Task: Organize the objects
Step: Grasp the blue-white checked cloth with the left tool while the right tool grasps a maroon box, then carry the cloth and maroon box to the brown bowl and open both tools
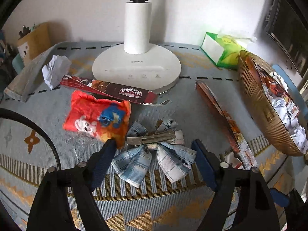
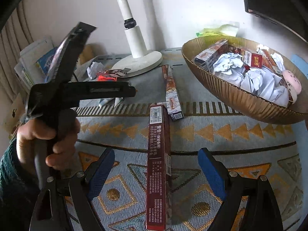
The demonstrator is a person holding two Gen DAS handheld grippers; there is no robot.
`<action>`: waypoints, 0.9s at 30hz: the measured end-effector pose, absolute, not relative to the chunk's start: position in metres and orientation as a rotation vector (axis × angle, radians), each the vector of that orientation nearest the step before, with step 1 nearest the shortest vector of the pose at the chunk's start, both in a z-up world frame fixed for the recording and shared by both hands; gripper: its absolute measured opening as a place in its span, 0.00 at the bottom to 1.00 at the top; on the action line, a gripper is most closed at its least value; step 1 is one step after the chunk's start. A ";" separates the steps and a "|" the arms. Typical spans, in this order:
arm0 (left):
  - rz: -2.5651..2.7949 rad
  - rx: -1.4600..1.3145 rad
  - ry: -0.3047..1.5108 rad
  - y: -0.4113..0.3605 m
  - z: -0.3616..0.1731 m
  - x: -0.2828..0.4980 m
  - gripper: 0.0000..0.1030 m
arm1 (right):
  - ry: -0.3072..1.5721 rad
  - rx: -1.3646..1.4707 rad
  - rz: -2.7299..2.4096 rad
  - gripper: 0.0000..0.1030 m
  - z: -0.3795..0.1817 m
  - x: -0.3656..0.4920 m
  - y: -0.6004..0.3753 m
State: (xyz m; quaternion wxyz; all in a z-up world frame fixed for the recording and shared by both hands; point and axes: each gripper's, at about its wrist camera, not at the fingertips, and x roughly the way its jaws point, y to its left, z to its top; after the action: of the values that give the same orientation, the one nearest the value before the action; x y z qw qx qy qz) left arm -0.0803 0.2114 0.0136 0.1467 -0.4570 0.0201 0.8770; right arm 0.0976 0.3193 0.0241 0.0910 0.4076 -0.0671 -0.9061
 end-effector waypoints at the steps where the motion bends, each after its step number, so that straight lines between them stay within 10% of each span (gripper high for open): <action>1: 2.540 -1.308 0.067 0.210 0.014 -0.080 0.60 | -0.198 1.209 -2.693 0.85 0.024 0.098 0.319; 6: 2.493 -1.265 0.049 0.200 0.022 -0.071 0.16 | -0.148 1.189 -2.688 0.59 0.025 0.102 0.311; 14: 2.474 -1.205 0.028 0.174 0.036 -0.003 0.16 | -0.126 1.235 -2.652 0.21 0.020 0.099 0.307; 27: 2.461 -1.189 0.052 0.115 0.020 0.089 0.16 | -0.092 1.343 -2.582 0.27 0.022 0.156 0.316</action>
State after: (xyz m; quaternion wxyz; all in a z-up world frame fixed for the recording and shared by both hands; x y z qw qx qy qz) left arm 0.0888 0.1155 0.0205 0.2027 -0.4260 0.0186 0.8815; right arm 0.1560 0.3162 0.0217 0.1149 0.4582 -0.0313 -0.8809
